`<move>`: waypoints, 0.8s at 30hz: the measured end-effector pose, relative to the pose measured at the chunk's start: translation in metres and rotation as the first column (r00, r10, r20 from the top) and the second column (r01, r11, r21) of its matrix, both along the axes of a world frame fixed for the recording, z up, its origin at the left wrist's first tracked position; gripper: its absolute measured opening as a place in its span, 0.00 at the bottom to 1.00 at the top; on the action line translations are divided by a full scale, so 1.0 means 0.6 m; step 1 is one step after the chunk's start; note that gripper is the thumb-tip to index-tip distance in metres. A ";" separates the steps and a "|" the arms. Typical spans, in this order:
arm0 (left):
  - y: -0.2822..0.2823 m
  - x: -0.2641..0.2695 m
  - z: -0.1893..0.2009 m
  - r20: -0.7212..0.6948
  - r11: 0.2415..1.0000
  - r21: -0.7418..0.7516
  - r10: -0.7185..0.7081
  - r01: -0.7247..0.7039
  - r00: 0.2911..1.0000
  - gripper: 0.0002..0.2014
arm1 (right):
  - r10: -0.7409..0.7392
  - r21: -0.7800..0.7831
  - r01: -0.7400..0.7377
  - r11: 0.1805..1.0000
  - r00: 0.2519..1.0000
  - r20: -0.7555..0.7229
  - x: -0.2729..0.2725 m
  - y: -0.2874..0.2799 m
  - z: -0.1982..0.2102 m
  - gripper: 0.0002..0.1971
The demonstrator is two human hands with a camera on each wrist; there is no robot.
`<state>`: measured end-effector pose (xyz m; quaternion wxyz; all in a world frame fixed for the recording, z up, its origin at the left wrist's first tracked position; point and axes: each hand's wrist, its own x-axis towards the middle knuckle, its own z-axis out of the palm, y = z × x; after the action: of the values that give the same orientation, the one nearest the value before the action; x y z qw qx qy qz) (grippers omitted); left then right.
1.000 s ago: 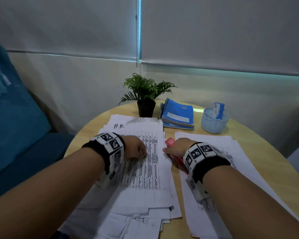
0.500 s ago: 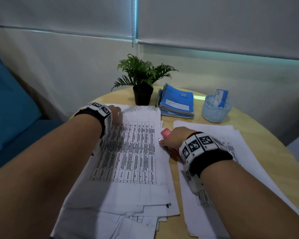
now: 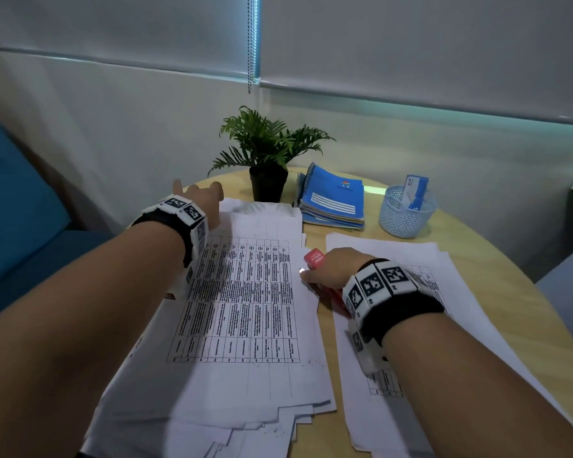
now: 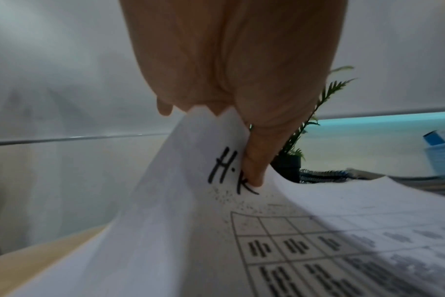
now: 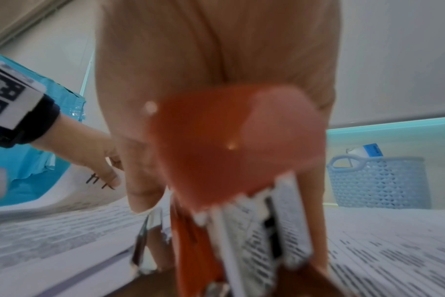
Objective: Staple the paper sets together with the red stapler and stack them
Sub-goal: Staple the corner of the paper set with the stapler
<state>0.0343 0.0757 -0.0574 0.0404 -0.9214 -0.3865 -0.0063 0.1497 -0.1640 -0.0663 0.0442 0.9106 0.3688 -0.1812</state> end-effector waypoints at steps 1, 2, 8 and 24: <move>-0.002 -0.003 0.008 0.012 1.000 0.006 -0.011 0.011 1.000 0.12 | -0.001 -0.001 0.001 1.000 1.000 -0.011 -0.002 -0.003 0.000 0.26; -0.009 -0.007 0.017 0.032 1.000 0.010 -0.014 0.013 0.999 0.09 | -0.003 0.001 0.004 1.000 1.000 -0.026 -0.004 -0.007 0.001 0.26; -0.060 -0.054 0.071 0.409 0.997 0.064 -0.071 0.049 0.910 0.06 | -0.023 0.109 0.048 0.993 0.976 -0.216 -0.007 -0.046 -0.001 0.32; -0.199 -0.096 0.255 0.869 0.906 -0.076 -0.144 0.416 0.474 0.03 | 0.305 0.735 0.524 0.430 0.682 -0.665 -0.040 -0.156 0.081 0.27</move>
<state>-0.0230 -0.0438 0.0955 -0.2833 -0.8469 -0.1956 -0.4053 0.1258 -0.2578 -0.0180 -0.6063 0.6617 0.3227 -0.3007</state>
